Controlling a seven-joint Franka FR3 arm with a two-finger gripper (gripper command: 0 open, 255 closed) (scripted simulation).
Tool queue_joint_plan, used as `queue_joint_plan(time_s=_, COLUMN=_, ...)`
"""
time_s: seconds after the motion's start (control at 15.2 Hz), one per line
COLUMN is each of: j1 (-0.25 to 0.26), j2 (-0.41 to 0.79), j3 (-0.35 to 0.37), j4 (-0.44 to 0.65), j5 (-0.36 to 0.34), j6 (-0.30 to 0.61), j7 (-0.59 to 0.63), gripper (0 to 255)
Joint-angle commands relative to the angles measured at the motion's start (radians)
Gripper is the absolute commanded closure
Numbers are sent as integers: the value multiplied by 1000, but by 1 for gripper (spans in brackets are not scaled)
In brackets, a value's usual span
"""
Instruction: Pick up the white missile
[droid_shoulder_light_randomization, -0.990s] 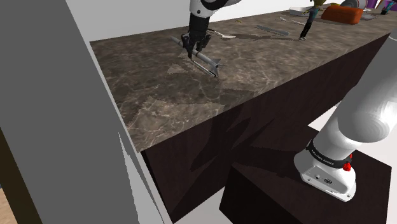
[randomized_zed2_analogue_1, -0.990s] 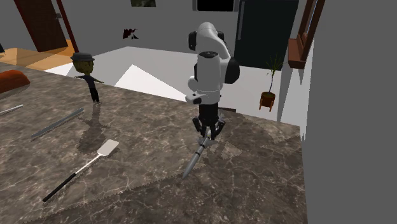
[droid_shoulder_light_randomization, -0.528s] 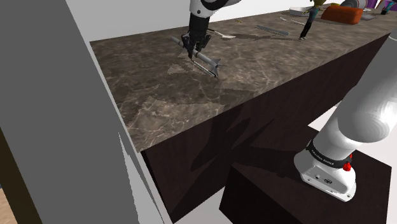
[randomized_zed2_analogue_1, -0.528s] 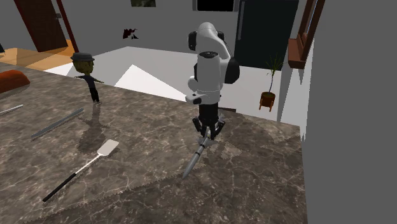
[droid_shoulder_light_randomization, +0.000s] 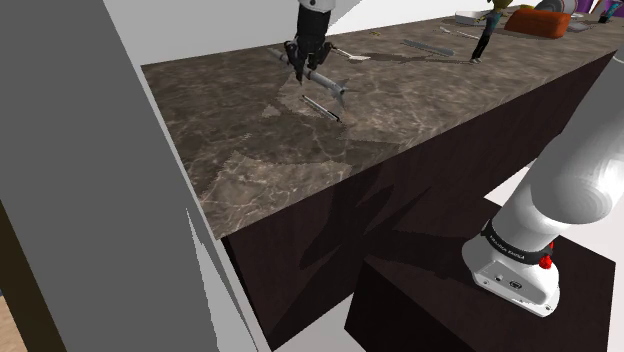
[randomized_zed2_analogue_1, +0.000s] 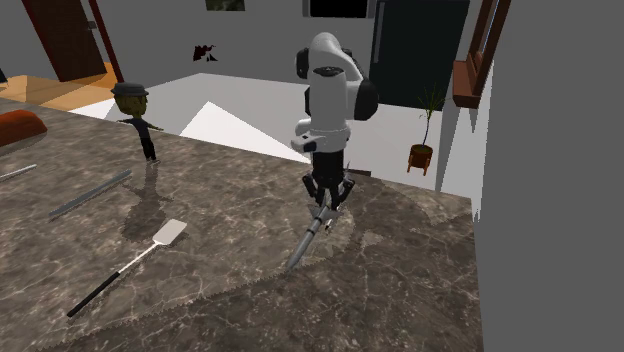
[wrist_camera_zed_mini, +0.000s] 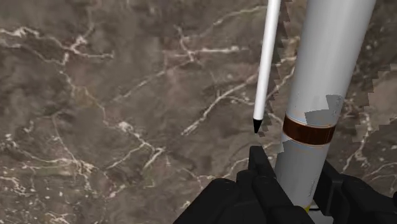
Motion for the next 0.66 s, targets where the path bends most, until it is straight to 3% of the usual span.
queue_joint_plan(time_s=0.0, j1=0, j2=0, j3=0, j4=26, j5=0, j6=-27, j7=1, gripper=255)
queue_joint_plan(time_s=0.59, j1=0, j2=4, j3=0, j4=127, j5=-2, j6=-124, j7=3, gripper=255)
